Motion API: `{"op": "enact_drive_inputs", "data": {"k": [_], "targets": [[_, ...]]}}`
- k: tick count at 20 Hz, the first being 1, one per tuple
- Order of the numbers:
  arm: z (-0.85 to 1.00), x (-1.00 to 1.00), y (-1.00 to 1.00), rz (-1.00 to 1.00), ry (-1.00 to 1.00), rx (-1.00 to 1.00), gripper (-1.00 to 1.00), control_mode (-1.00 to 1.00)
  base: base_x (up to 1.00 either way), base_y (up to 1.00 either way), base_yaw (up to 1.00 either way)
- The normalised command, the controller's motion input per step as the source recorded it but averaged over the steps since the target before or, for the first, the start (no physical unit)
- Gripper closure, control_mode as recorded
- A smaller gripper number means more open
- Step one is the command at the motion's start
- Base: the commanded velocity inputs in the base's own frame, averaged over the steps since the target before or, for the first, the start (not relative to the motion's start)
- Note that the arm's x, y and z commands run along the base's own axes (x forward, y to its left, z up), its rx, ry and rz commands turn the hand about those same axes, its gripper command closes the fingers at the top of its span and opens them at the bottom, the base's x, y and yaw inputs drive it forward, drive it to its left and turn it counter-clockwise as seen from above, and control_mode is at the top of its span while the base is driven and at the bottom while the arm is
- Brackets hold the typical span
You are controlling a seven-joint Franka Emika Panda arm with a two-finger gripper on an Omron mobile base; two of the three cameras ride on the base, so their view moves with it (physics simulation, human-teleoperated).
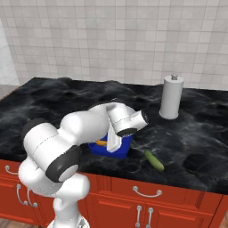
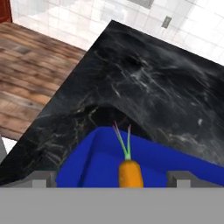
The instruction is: Place the two vegetables and bowl onto the tray for setting up a vegetable dip station.
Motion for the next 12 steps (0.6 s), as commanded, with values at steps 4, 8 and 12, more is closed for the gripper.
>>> {"op": "enact_drive_inputs", "data": {"k": [4, 8, 12], "targets": [[0.24, -0.24, 0.00, -0.01, 0.08, 0.00, -1.00, -1.00, 0.00, 0.00, 0.00], [0.27, -0.27, -0.06, -0.12, 0.17, 0.00, -1.00, -1.00, 0.00, 0.00, 0.00], [0.28, -0.31, -0.10, -0.21, 0.19, 0.00, -1.00, -1.00, 0.00, 0.00, 0.00]]}}
